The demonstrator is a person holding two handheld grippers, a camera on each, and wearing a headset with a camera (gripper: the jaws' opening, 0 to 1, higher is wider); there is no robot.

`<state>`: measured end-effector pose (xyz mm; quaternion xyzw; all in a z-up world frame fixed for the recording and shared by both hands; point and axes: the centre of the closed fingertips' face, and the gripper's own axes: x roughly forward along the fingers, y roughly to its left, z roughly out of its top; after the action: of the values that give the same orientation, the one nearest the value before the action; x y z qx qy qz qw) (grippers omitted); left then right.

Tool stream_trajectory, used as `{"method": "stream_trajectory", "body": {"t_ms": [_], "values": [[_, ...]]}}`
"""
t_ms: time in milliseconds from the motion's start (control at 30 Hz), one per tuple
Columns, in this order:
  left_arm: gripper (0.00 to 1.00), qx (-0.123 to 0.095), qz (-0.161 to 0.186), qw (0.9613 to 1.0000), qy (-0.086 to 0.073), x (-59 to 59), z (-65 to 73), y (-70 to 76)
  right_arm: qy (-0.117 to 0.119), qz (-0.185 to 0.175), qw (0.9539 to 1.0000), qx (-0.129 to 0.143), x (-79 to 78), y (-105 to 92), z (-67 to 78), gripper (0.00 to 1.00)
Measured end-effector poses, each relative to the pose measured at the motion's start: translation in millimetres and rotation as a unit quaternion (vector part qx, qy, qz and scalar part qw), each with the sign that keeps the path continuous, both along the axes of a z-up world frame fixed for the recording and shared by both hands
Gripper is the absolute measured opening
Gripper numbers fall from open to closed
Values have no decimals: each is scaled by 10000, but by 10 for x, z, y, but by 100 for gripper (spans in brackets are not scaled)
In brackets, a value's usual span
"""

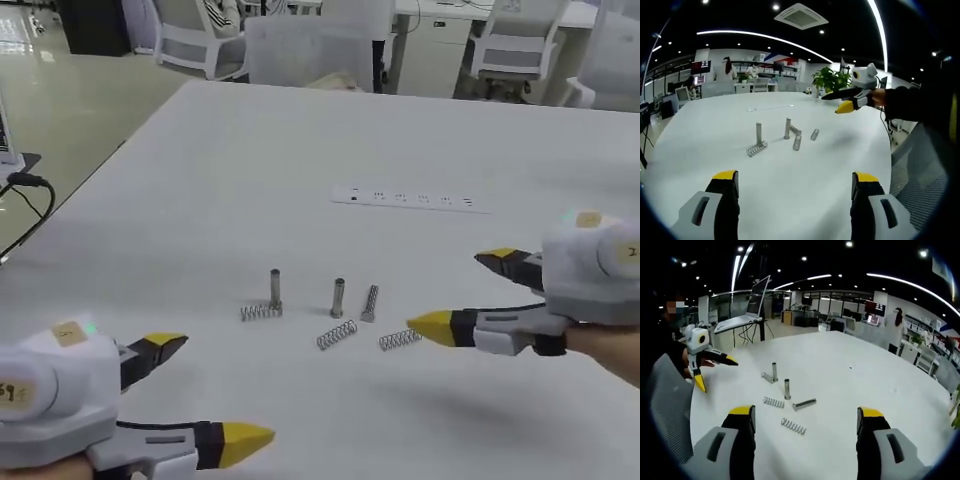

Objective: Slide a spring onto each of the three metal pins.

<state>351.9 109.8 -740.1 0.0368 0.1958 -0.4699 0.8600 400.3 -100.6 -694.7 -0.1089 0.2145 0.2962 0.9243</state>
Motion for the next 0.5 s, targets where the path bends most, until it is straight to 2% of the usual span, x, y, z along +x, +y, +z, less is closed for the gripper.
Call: {"method": "stream_trajectory", "body": {"t_ms": [500], "values": [[90, 15, -43, 10000, 19, -6, -19, -3, 179, -132, 9997, -66, 286, 86, -85, 76]]}}
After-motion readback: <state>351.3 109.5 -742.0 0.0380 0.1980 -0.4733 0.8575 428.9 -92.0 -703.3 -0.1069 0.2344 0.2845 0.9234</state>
